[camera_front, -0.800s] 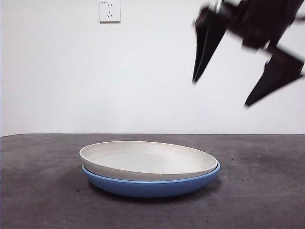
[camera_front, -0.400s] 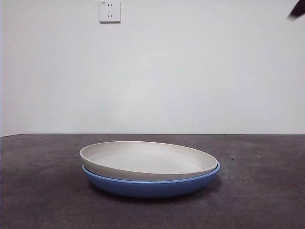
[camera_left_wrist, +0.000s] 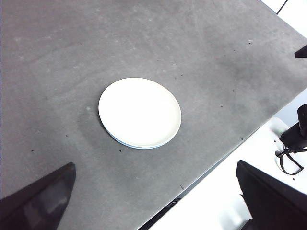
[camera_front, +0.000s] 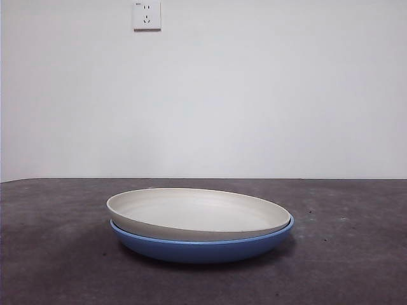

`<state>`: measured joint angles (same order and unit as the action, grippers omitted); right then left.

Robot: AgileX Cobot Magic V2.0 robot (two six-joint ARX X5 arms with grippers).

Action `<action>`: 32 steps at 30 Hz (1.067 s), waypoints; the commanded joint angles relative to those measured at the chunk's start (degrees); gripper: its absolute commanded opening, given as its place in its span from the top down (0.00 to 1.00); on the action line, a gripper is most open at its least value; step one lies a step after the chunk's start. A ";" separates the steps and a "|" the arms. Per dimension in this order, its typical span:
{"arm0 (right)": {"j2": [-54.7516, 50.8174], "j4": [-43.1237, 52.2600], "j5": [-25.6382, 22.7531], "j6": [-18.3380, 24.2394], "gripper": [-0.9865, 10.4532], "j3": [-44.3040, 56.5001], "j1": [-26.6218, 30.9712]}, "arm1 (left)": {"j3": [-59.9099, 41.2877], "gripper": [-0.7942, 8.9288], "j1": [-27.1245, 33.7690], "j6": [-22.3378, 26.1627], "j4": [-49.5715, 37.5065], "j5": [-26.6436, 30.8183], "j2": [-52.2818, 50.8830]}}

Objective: Pick up the white plate, put it on the blue plate, put it on desk

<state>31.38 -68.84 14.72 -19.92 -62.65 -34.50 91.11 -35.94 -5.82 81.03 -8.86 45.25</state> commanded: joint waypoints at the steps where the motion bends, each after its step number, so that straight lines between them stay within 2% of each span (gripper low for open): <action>1: -1.07 0.42 -0.24 0.48 0.40 -1.07 -0.46 | 0.90 0.30 -0.46 -0.87 2.08 0.28 0.35; 4: -1.55 0.50 -1.70 0.96 0.40 -1.07 -0.46 | 0.90 0.32 -0.46 -0.90 2.08 0.28 0.35; 5: -1.55 0.50 -2.89 1.25 0.44 -1.05 -0.46 | 0.90 0.37 -0.46 -0.87 2.08 0.28 0.35; 6: -1.53 0.50 -3.72 1.66 0.53 -1.05 -0.46 | 0.90 0.48 -0.46 -0.87 2.08 0.28 0.35; 8: -1.51 0.52 -5.25 2.64 0.82 -1.05 -0.46 | 0.90 0.83 -0.46 -0.87 2.08 0.28 0.35; 9: -1.51 0.61 -6.23 2.69 0.92 -1.05 -0.46 | 0.90 0.93 -0.46 -0.90 2.08 0.31 0.35; 10: -1.51 0.70 -7.13 2.82 0.90 -1.05 -0.46 | 0.90 0.89 -0.46 -0.87 2.08 0.31 0.35; 13: -1.53 1.09 -9.09 2.80 0.90 -1.05 -0.46 | 0.90 0.89 -0.46 -0.98 2.08 0.28 0.35; 28: -1.55 4.11 -9.18 2.80 0.90 -1.07 -0.46 | 0.92 0.89 -0.28 -0.90 2.08 0.35 0.35; 32: -1.55 4.11 -9.18 2.80 0.90 -1.07 -0.46 | 0.68 0.89 4.48 -0.92 2.08 0.17 1.07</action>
<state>29.65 -65.32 5.76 -17.80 -62.65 -34.50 91.11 -32.60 -6.76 81.03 -8.86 45.45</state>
